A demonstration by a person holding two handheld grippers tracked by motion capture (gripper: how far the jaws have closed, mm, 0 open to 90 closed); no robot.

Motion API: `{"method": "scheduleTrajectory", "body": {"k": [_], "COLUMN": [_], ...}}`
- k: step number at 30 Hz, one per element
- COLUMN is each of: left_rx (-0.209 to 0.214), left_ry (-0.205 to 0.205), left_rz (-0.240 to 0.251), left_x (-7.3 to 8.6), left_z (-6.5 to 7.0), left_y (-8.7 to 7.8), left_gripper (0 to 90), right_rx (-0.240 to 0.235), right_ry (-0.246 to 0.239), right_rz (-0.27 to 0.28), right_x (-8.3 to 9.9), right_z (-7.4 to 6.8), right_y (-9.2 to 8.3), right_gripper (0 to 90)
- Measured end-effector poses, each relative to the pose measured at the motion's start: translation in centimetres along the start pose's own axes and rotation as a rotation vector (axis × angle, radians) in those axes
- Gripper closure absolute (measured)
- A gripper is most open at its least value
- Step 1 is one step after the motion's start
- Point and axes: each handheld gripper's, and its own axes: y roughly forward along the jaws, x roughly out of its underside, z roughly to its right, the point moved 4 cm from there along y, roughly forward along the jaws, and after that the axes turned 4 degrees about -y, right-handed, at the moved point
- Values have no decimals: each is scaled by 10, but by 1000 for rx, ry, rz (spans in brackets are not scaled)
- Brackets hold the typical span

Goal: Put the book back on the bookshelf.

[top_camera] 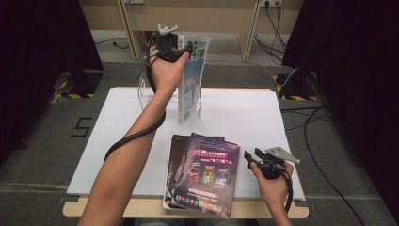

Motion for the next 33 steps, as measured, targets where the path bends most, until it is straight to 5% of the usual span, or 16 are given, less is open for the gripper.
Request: {"method": "scheduleTrajectory", "body": {"k": [33], "left_rx": [-106], "left_ry": [9], "left_rz": [28], "left_x": [-4], "left_z": [-24], "left_y": [2], "left_gripper": [738], "right_rx": [-8], "right_ry": [3], "right_rz": [-10], "right_x": [3], "right_z": [-4], "right_y": [1], "right_gripper": [519]}}
